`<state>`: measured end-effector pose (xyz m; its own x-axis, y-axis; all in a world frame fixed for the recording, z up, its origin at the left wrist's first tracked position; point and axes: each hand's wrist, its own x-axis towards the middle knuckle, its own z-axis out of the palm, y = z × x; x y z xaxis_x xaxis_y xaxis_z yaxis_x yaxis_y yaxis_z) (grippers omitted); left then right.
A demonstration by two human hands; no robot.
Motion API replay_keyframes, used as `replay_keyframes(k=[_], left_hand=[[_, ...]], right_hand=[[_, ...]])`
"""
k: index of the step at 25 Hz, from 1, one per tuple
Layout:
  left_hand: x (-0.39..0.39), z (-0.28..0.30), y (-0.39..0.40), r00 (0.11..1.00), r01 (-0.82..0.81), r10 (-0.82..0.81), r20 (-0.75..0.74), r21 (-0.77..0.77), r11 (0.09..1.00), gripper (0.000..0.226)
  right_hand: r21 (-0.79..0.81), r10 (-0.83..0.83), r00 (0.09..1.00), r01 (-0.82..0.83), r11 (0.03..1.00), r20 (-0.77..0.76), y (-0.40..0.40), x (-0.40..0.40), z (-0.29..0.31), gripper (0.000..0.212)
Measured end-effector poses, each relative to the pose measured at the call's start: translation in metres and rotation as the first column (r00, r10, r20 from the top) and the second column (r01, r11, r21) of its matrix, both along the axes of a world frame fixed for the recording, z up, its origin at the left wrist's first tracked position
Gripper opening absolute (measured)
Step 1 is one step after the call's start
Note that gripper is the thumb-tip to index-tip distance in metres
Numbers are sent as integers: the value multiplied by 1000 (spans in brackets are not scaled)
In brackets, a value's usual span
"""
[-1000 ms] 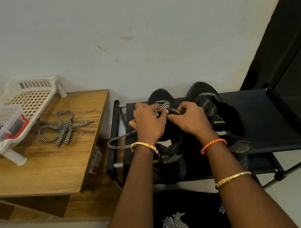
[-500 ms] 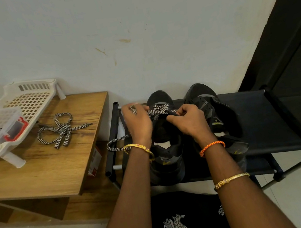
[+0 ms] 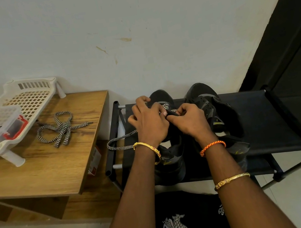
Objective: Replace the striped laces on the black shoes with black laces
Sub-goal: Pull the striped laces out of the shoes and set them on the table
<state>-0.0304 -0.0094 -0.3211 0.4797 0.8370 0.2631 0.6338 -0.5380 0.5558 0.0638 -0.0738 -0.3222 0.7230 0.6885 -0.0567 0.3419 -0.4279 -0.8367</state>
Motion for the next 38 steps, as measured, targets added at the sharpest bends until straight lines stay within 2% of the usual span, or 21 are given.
replay_keyframes(k=[3, 7, 9, 11, 14, 16, 17, 19, 21, 23, 24, 26, 32, 36, 38], left_hand=[[2, 1, -2, 999, -42, 42, 9, -1, 999, 12], [3, 8, -6, 960, -137, 156, 233, -95, 986, 18], [-1, 13, -2, 861, -213, 271, 430, -178, 961, 17], [-9, 17, 6, 738, -232, 392, 549, -339, 912, 14], [-20, 15, 14, 600, -232, 557, 574, -541, 808, 12], [-21, 16, 12, 567, -261, 593, 572, -558, 787, 14], [-22, 15, 10, 587, -296, 591, 553, -533, 793, 23], [-24, 14, 8, 695, -336, 525, 490, -424, 841, 49], [-26, 11, 5, 871, -244, 352, 343, -320, 916, 48], [-26, 7, 2, 985, -95, 141, 99, -369, 925, 37], [-25, 4, 1, 997, -49, 69, 31, -425, 904, 35], [-24, -2, 2, 998, -41, 54, 17, -456, 889, 31], [-16, 0, -6, 950, -102, 179, 257, -284, 953, 21], [-8, -1, -10, 945, -113, 174, 276, -225, 968, 23], [-8, -2, -10, 940, -117, 185, 286, -239, 964, 22]], right_hand=[[-1, -27, 1000, 27, 1000, -13, 1, -1, 0, 23], [-3, -66, 998, 66, 998, -5, 2, -3, 0, 24], [3, -100, 995, 100, 995, 8, 1, -2, 0, 25], [6, -112, 994, 112, 994, 4, -1, 1, 0, 23], [-3, -95, 995, 95, 995, 7, -1, 1, -1, 21], [5, -93, 996, 93, 996, 17, 1, -2, -1, 20], [8, -91, 996, 91, 996, 17, 1, -3, -1, 20], [28, -74, 997, 73, 997, 34, 2, -5, -1, 17], [66, -37, 993, 30, 997, 112, 1, -6, 1, 11], [108, 7, 980, -29, 994, 201, 0, -6, 3, 13], [112, 28, 972, -55, 992, 233, -1, -6, 4, 17], [89, 53, 962, -79, 993, 266, -2, -6, 4, 21], [34, 45, 918, -63, 997, 394, -2, -9, 4, 26], [-55, 84, 914, -67, 996, 397, 1, -2, 4, 31], [-102, 134, 885, -98, 990, 446, 4, -3, 2, 31]])
